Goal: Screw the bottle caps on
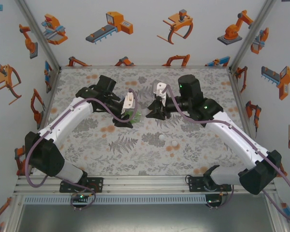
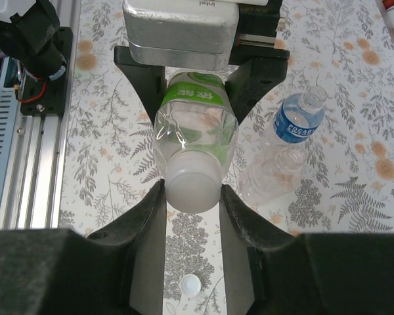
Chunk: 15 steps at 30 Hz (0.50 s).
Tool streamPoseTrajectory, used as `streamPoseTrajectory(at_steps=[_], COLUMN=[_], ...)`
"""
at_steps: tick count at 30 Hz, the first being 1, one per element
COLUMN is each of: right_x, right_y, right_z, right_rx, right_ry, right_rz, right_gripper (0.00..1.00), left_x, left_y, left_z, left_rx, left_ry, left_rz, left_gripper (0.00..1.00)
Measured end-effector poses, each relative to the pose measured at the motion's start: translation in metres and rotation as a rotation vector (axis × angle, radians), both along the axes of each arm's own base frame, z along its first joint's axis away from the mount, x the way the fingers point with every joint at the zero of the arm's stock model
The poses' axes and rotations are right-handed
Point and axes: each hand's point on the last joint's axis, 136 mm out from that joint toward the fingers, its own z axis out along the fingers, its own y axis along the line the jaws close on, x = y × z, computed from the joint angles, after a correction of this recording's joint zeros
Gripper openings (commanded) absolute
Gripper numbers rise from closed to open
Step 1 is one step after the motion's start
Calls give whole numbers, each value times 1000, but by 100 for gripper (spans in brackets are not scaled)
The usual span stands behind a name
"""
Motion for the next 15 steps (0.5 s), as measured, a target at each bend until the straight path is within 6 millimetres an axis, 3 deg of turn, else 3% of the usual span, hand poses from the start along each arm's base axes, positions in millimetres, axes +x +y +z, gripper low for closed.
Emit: streamPoseTrajectory(at_steps=[2, 7, 15], right_x=[1, 13, 46], right_y=[0, 1, -5], right_z=[-1, -7, -21], right_rx=[5, 37, 130], right_ry=[17, 188, 722], right_rz=[-11, -127, -494], right_gripper=[1, 0, 0], left_x=[0, 3, 15], left_y=[0, 3, 6], left_z=[-1, -5, -10], left_rx=[4, 31, 56], left_ry=[1, 3, -1], left_rz=[2, 18, 70], left_gripper=[0, 0, 0])
